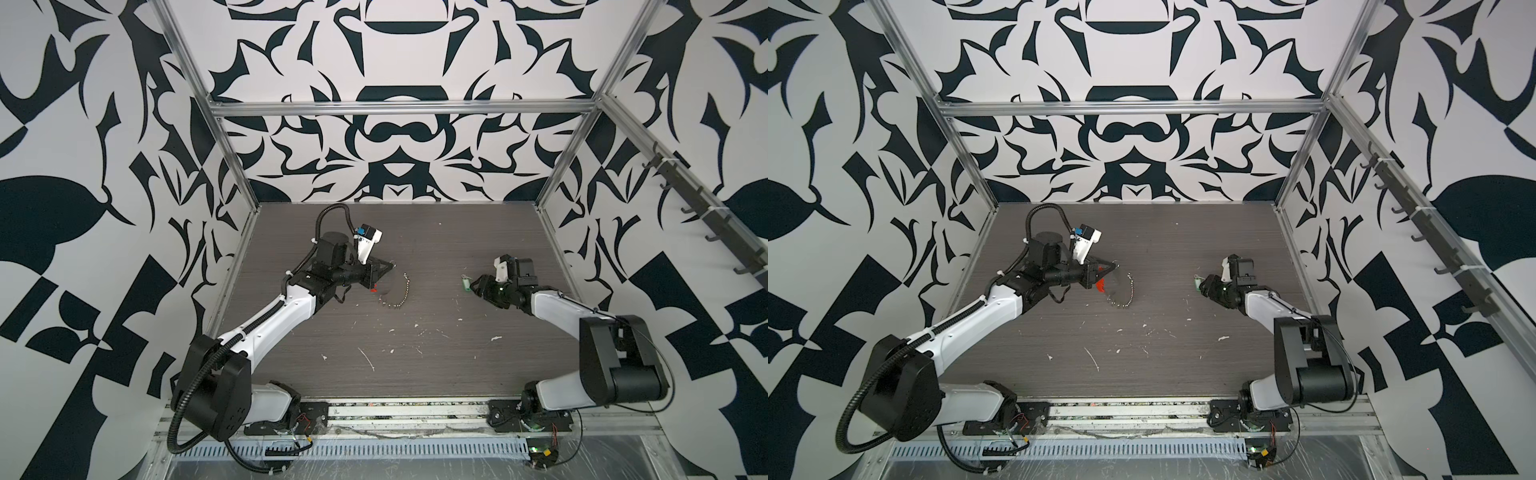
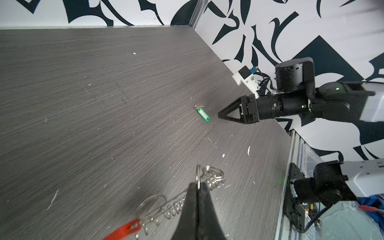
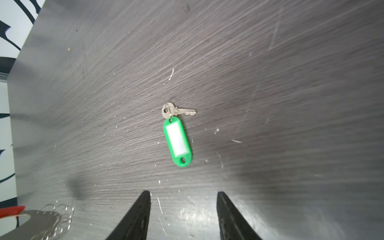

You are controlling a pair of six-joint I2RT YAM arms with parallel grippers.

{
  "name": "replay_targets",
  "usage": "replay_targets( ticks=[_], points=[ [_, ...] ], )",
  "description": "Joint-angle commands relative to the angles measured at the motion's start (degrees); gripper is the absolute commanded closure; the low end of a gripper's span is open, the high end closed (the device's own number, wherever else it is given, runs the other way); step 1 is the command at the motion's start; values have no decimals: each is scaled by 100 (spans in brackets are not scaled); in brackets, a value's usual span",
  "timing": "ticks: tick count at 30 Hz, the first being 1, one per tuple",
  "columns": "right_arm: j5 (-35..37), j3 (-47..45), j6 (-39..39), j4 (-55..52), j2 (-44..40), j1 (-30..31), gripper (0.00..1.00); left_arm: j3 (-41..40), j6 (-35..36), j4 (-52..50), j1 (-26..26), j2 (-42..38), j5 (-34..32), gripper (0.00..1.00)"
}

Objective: Attach keys to a key ring
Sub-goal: Pick up the key from the middle-right of the table.

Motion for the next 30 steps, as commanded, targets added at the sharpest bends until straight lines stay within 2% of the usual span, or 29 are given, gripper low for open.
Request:
replay_targets(
  ticks=[1, 5, 16, 30],
  points=[
    [-171, 441, 57, 345, 174, -8, 58, 194, -10, 124, 19, -109, 111, 100],
    [40, 852, -184, 160, 459, 30, 61, -125, -181, 679, 14, -223, 103, 100],
    [933, 1526, -735, -287, 1143, 490, 63, -23, -340, 739, 19, -42, 199, 100],
    [1030, 1648, -811, -285, 1447, 584, 70, 62, -382, 748, 14, 92, 261, 100]
  ],
)
